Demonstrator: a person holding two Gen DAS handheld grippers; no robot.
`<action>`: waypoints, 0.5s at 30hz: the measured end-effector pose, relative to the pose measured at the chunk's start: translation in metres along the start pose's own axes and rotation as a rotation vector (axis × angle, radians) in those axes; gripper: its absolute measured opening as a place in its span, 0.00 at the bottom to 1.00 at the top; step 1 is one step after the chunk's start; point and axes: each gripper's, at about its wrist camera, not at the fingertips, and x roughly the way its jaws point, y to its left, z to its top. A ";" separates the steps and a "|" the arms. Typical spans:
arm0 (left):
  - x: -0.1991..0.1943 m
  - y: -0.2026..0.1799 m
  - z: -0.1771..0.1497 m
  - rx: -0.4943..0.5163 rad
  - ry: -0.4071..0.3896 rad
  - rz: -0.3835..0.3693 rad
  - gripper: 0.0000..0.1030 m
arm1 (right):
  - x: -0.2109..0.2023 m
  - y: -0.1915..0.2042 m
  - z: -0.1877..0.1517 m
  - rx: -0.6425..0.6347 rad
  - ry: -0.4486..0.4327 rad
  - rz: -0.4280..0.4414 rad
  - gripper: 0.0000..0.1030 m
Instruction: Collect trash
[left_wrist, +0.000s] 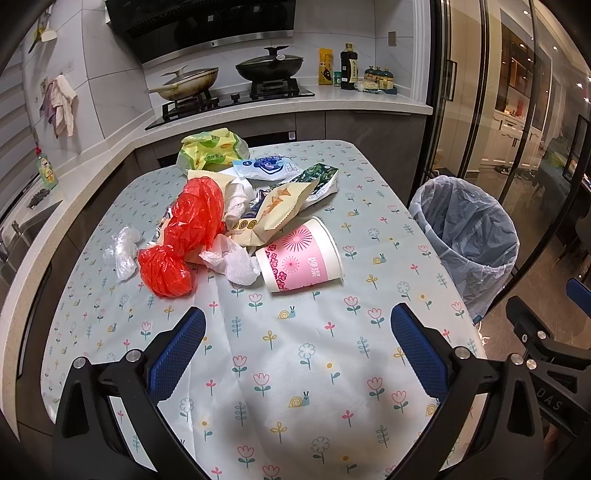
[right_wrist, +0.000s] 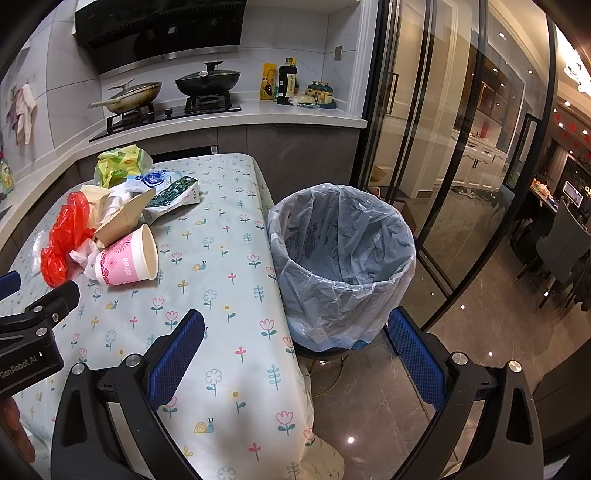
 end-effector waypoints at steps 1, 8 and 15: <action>0.000 0.001 0.000 0.001 0.000 0.000 0.93 | 0.000 0.000 0.000 0.000 0.000 0.000 0.93; 0.000 0.001 0.000 0.001 0.001 -0.001 0.93 | 0.000 0.000 0.000 -0.001 0.000 0.001 0.93; 0.000 0.001 0.000 -0.001 0.002 -0.002 0.93 | 0.000 0.000 0.000 0.000 0.002 -0.001 0.93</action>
